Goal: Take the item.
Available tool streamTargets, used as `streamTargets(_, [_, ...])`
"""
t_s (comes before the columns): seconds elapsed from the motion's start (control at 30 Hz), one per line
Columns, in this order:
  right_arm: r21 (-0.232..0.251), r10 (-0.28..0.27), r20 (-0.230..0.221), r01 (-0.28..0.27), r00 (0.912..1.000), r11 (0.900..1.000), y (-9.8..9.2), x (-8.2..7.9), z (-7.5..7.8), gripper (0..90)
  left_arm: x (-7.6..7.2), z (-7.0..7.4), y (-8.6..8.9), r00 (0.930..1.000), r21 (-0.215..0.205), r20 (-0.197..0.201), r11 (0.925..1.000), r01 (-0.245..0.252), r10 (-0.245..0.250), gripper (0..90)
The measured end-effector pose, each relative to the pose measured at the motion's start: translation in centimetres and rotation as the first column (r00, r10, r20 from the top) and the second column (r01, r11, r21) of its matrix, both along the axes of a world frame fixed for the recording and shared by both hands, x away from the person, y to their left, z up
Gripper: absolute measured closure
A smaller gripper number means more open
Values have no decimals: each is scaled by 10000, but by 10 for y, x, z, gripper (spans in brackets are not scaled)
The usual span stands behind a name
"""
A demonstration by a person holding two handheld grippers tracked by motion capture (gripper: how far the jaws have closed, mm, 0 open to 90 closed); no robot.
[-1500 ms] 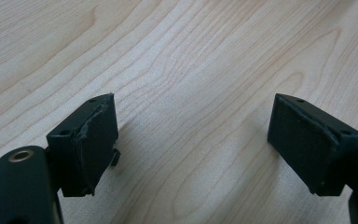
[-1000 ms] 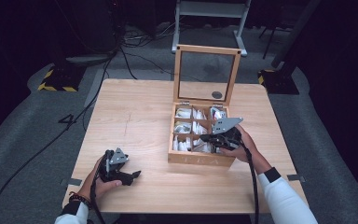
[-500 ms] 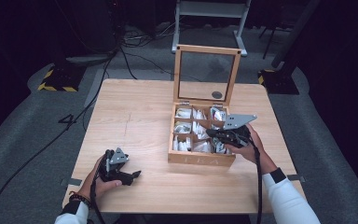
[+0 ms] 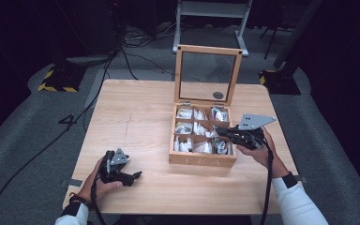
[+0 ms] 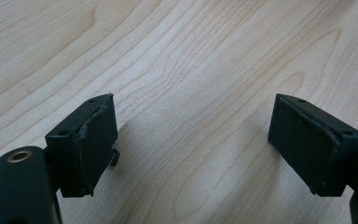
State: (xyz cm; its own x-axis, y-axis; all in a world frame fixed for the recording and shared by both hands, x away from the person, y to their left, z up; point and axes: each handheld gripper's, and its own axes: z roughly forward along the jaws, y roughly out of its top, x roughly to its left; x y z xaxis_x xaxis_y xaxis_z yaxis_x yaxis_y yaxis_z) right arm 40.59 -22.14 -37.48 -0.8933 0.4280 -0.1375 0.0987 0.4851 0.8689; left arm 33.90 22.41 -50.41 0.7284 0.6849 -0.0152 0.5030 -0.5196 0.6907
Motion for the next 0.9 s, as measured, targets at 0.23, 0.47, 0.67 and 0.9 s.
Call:
streamTargets(0.23, [76,293,106,-294,9995,9995,-3,-19,3,900,0,0,0,10000,-9,-20,10000,3,-3,160])
streamTargets(0.47, [67,677,126,-678,9976,9977,-1,-36,3,900,1,0,0,10000,10,-19,10000,22,-22,155])
streamTargets(0.67, [-92,1025,135,-1024,9946,9947,4,-51,2,900,0,0,-1,10000,34,-5,10000,-31,31,156])
streamTargets(0.9, [-256,1356,-5,-1355,9908,9904,11,-67,-7,900,0,0,-1,10000,34,-4,10000,-30,30,156])
